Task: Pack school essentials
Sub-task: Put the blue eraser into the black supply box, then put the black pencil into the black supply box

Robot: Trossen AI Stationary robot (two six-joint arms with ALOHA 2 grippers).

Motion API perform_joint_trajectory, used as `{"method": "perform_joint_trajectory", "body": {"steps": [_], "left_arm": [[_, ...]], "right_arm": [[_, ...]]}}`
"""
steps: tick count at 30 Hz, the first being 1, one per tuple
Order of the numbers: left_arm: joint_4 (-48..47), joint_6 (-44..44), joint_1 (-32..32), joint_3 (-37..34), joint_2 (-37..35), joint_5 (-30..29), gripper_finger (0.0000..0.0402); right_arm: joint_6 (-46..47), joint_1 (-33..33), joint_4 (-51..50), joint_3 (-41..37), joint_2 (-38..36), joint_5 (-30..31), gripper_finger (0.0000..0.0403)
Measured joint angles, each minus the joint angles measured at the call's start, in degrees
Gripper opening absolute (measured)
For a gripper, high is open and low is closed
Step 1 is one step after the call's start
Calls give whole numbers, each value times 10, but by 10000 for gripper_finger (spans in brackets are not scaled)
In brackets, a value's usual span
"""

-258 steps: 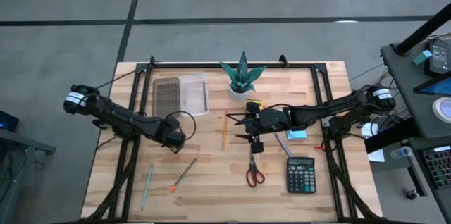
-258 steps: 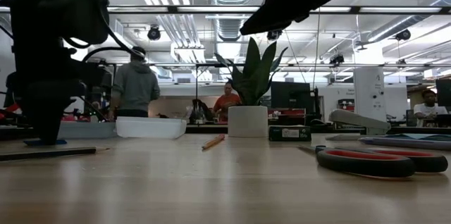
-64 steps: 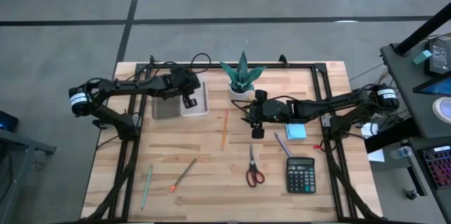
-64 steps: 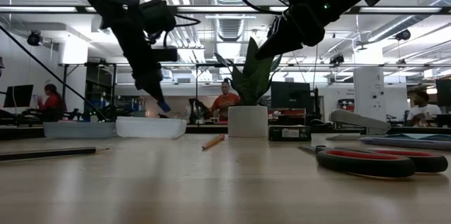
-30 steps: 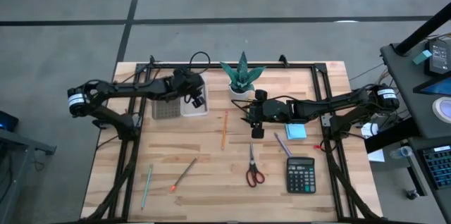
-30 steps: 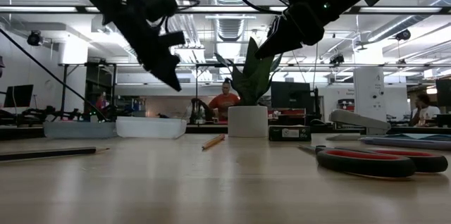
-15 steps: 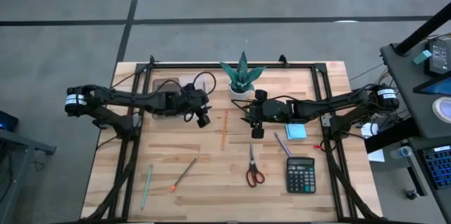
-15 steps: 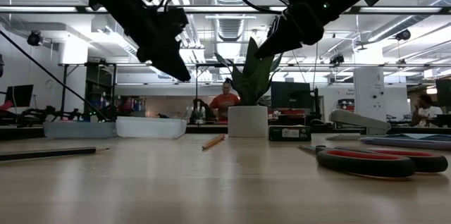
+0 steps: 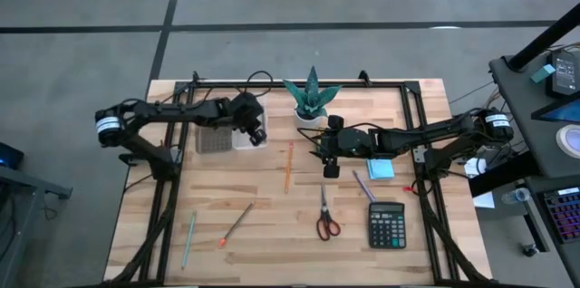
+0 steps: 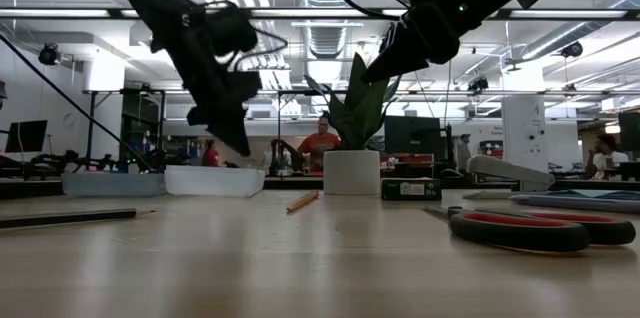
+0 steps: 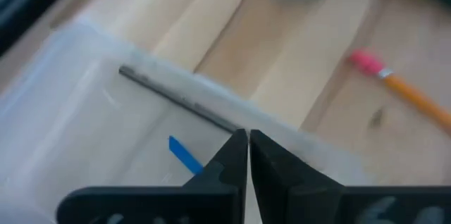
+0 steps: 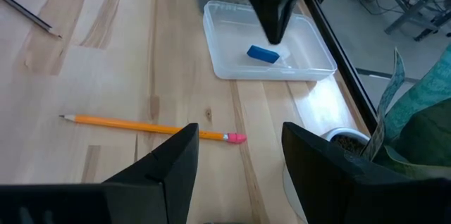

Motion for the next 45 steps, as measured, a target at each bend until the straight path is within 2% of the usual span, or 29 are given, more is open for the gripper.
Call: {"method": "perform_joint_trajectory", "body": {"steps": [12,20,32,38,45], "left_arm": [[-8,16,22,0,56,-16,0],[-43,15,26,-1,49,-93,0],[-47,12,23,0,16,-94,0],[-47,10,-16,0,-39,-92,0],[-44,-35,-105,0,-93,-90,0]], "right_arm": [[0,0,0,0,0,0,194],[0,0,0,0,0,0,194],[0,0,0,0,0,0,194],[0,0,0,0,0,0,194],[0,0,2,0,0,0,194]]}}
